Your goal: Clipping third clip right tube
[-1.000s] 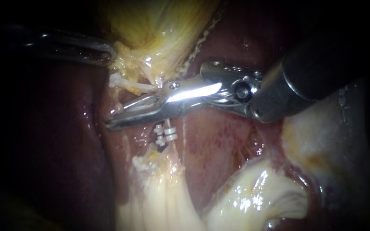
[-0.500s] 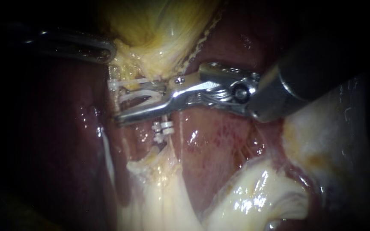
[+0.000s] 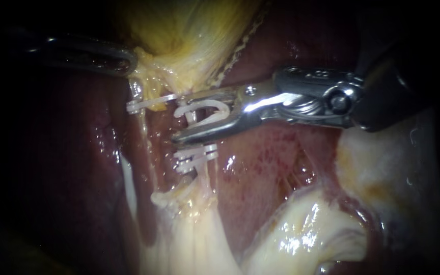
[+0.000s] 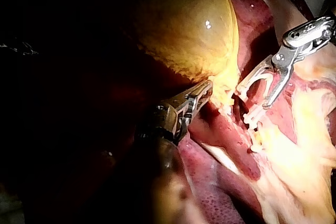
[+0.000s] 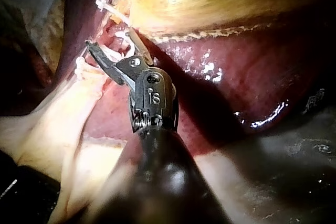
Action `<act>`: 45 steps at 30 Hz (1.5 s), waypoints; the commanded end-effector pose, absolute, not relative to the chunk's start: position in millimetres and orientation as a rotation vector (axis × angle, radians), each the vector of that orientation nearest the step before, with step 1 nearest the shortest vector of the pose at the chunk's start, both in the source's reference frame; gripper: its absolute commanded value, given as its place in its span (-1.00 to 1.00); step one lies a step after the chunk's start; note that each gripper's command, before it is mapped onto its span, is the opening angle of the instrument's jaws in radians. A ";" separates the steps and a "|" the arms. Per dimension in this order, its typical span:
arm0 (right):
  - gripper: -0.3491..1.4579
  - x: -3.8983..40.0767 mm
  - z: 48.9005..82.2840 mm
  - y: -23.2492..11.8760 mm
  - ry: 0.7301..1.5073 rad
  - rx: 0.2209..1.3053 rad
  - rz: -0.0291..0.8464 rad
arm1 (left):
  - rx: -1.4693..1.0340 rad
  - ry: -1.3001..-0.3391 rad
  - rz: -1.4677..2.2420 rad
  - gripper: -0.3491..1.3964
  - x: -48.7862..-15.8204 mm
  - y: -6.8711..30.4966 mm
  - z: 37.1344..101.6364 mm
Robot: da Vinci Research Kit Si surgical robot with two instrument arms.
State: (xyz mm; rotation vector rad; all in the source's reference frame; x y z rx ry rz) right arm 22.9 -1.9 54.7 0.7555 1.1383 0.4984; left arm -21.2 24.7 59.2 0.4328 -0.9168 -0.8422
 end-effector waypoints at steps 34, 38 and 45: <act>-0.06 21.1 60.4 -2.2 1.106 0.934 0.560 | 0.435 -0.916 -0.847 -1.00 -21.1 24.6 59.1; -0.06 21.9 61.9 -2.7 1.095 0.935 0.572 | 0.435 -0.916 -0.848 -1.00 -21.1 24.6 59.1; -0.06 24.6 64.2 -4.0 1.135 0.995 0.601 | 0.435 -0.916 -0.848 -1.00 -21.1 24.6 59.1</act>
